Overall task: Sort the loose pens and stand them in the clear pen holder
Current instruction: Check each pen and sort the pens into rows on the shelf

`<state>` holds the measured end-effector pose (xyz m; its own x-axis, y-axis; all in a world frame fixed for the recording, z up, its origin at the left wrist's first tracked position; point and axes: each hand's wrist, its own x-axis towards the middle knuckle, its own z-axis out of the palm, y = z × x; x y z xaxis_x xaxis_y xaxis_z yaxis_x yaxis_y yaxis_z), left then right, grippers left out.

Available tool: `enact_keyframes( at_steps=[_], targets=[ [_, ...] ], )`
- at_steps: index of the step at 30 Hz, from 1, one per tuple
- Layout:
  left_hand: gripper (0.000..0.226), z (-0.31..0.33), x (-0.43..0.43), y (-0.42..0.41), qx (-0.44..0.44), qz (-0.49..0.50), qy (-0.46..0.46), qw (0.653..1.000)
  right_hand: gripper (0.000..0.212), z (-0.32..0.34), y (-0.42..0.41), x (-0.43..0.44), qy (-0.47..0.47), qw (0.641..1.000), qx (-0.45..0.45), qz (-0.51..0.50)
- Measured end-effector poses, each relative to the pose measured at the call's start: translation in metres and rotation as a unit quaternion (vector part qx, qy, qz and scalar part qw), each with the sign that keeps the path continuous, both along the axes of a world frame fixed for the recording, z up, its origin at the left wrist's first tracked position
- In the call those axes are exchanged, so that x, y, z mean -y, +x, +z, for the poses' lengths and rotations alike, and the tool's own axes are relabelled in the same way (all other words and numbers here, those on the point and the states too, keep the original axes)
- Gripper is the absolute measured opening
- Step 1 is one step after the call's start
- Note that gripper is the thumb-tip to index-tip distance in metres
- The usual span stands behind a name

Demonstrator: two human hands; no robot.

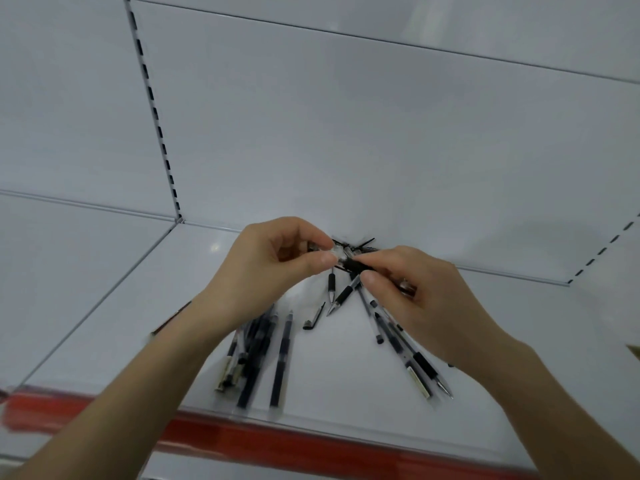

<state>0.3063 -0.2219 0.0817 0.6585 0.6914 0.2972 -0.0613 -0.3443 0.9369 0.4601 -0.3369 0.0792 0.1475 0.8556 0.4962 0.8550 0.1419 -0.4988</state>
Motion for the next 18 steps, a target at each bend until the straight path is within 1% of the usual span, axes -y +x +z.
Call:
enact_keyframes(
  at_steps=[3, 7, 9, 11, 13, 15, 17, 18],
  targets=[
    [0.008, 0.0, 0.005, 0.004, 0.004, -0.002, 0.02, 1.0, 0.024, -0.004, -0.002, 0.003, 0.035, 0.999, 0.001, 0.001],
    [0.009, -0.002, 0.009, 0.005, -0.02, -0.003, 0.05, 0.999, 0.031, -0.012, -0.007, 0.007, 0.031, 0.999, -0.016, -0.013],
    [0.009, -0.003, 0.009, 0.005, -0.025, 0.0, 0.06, 0.998, 0.03, -0.014, -0.01, 0.008, 0.02, 0.999, -0.032, -0.014],
    [0.007, -0.004, 0.009, 0.004, 0.004, 0.002, 0.022, 1.0, 0.022, -0.011, -0.015, 0.005, 0.001, 0.998, -0.063, -0.015],
    [0.01, -0.008, 0.008, 0.005, 0.049, 0.009, -0.056, 0.997, 0.014, -0.008, -0.019, -0.004, -0.043, 0.993, -0.111, -0.007],
    [0.012, -0.012, 0.003, 0.006, 0.08, 0.04, -0.123, 0.988, 0.012, -0.01, -0.018, -0.013, -0.086, 0.98, -0.177, 0.012],
    [0.012, -0.015, -0.009, 0.0, 0.078, 0.103, -0.133, 0.983, 0.016, -0.016, -0.009, -0.022, -0.099, 0.975, -0.2, 0.003],
    [0.013, -0.018, -0.018, -0.005, 0.054, 0.137, -0.116, 0.982, 0.018, -0.02, -0.003, -0.026, -0.104, 0.974, -0.202, -0.007]
  ],
)
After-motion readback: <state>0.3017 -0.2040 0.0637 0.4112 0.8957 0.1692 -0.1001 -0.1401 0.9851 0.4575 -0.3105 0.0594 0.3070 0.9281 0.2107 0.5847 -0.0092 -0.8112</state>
